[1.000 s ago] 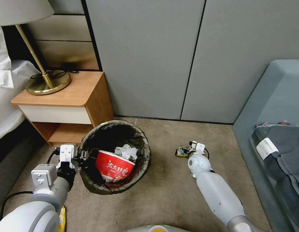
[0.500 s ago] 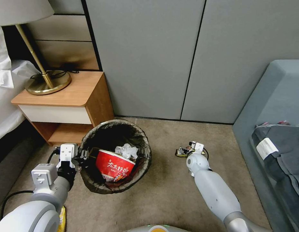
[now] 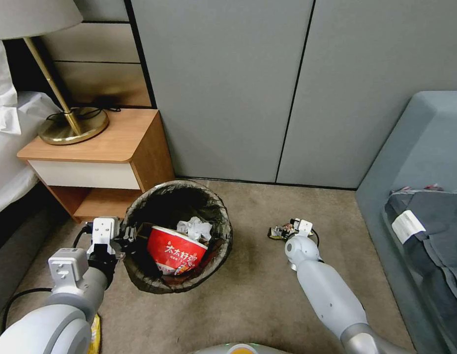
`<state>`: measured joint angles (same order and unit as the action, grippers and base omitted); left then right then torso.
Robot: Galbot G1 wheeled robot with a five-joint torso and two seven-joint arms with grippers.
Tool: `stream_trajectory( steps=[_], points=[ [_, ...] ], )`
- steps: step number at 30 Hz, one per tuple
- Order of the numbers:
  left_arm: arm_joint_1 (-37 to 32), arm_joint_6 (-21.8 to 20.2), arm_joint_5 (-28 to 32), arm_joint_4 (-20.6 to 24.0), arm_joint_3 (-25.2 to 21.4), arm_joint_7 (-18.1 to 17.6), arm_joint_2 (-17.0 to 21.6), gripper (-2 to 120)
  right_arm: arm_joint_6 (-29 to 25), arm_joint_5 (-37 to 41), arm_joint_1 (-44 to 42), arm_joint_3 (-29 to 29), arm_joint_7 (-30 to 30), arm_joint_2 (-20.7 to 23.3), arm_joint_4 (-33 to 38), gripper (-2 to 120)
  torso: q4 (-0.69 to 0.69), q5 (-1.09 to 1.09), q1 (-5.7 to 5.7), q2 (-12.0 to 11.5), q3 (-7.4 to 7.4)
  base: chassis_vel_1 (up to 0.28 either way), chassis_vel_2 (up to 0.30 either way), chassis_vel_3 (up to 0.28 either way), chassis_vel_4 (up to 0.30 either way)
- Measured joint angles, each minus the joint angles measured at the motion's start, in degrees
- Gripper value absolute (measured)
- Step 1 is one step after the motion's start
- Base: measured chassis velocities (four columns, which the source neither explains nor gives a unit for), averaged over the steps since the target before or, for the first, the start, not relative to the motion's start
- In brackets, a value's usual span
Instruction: Pick up the trash bin, then pick up the garbage from the floor and place it into the trash bin.
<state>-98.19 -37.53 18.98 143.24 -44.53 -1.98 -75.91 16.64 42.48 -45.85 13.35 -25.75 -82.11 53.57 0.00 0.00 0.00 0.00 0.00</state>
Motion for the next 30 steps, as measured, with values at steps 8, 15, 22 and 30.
stream_trajectory(
  steps=[8,15,22,30],
  points=[
    [0.2,0.0,0.0,0.0,0.2,0.1,0.3,1,-1.2,-0.1,1.5,-0.2,0.4,-0.5,-2.6,100,0.00,0.00,0.01,0.0,0.00,0.000,0.000,0.000,0.000],
    [0.2,0.2,0.1,0.0,0.2,0.1,0.3,1,-1.9,0.0,2.6,-0.2,1.2,-0.8,-4.7,100,0.00,0.00,0.00,0.0,0.00,0.000,0.000,0.000,0.000],
    [0.4,0.2,0.2,0.0,0.2,0.1,0.6,1,-2.4,0.0,3.1,-0.2,2.1,-1.2,-5.8,100,0.00,0.00,0.00,0.0,0.00,0.000,0.000,0.000,0.000],
    [0.7,0.3,0.2,0.0,0.3,0.1,0.8,1,-3.2,-0.9,3.2,-0.5,3.3,-1.3,-6.3,99,0.00,0.00,0.00,0.0,0.00,0.000,0.000,0.000,0.000]
  ],
)
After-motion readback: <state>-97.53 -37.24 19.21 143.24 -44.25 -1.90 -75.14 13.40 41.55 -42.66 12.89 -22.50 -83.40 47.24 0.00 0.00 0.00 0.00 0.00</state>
